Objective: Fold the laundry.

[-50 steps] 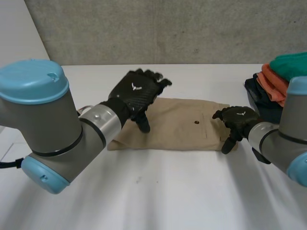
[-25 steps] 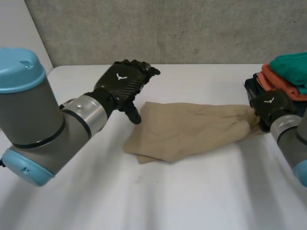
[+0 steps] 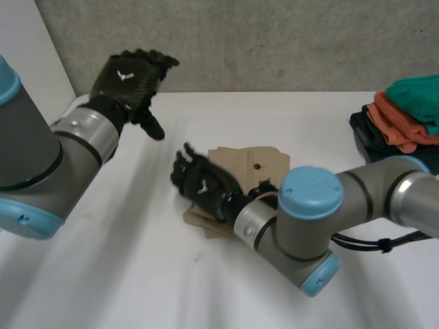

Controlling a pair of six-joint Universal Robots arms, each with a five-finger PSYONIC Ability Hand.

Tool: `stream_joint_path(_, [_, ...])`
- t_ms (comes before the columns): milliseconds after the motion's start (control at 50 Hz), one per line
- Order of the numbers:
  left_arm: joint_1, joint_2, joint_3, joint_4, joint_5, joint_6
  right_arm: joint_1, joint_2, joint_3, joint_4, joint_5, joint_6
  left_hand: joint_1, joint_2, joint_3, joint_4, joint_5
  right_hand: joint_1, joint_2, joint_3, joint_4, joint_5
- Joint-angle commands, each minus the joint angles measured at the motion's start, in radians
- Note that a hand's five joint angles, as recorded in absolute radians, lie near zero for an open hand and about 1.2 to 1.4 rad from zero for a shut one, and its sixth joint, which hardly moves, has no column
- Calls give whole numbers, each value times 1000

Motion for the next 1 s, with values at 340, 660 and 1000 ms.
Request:
stream_joint_path(340, [-235, -442, 404, -125, -18, -64, -294, -166, -92, 432, 221, 914, 3, -17, -18, -10, -31, -49, -38, -32, -38, -44])
stream_joint_path(660, [-228, -663, 511, -335, -180, 196, -280, 69, -202, 549, 212, 793, 9, -11, -12, -5, -25, -49, -38, -32, -38, -44])
stream_joint_path(1000, [-231, -364, 505, -334, -37, 134, -150, -268, 45, 328, 362, 581, -16, -36, -36, -29, -49, -49, -38, -32, -38, -44])
